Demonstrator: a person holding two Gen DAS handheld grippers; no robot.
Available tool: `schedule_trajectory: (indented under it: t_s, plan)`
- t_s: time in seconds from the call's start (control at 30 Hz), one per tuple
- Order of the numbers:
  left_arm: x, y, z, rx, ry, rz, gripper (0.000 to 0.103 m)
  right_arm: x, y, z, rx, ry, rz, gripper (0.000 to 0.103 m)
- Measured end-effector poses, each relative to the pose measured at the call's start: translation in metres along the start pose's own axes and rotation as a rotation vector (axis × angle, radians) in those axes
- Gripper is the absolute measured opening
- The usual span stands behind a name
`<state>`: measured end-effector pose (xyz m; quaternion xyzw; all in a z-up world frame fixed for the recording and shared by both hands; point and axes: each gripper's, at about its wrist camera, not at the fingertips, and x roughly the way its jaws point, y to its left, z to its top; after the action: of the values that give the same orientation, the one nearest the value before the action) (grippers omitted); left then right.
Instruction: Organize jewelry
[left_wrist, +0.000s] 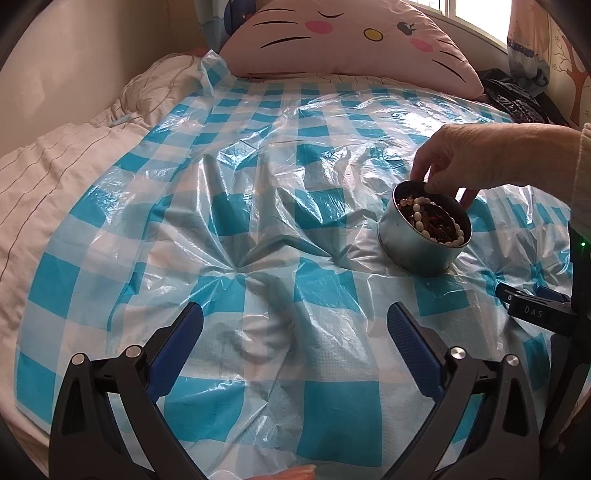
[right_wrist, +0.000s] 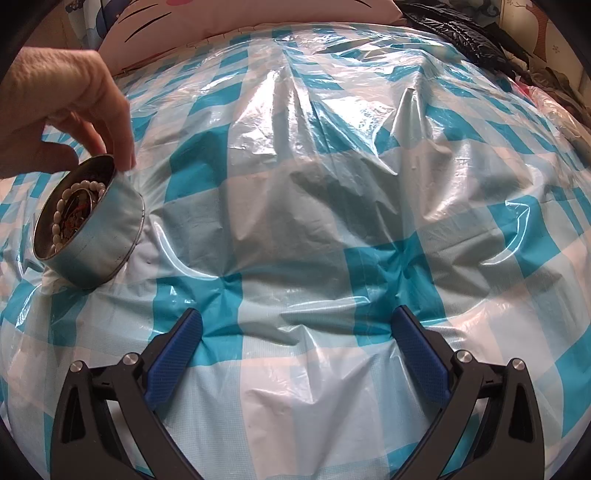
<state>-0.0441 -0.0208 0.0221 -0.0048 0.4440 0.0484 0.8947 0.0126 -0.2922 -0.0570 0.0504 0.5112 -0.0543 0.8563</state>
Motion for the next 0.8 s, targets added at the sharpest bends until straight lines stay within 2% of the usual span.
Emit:
schedule_trajectory:
  t_s: [0.3,0.8]
  plan:
    - [0.005,0.001,0.0,-0.01,0.009,-0.019,0.096,0.0,0.0,0.0,0.001,0.0,0.001,0.098]
    - [0.002,0.011,-0.002,-0.056,-0.011,-0.002,0.096,0.0,0.0,-0.001,0.0,0.0,-0.002,0.098]
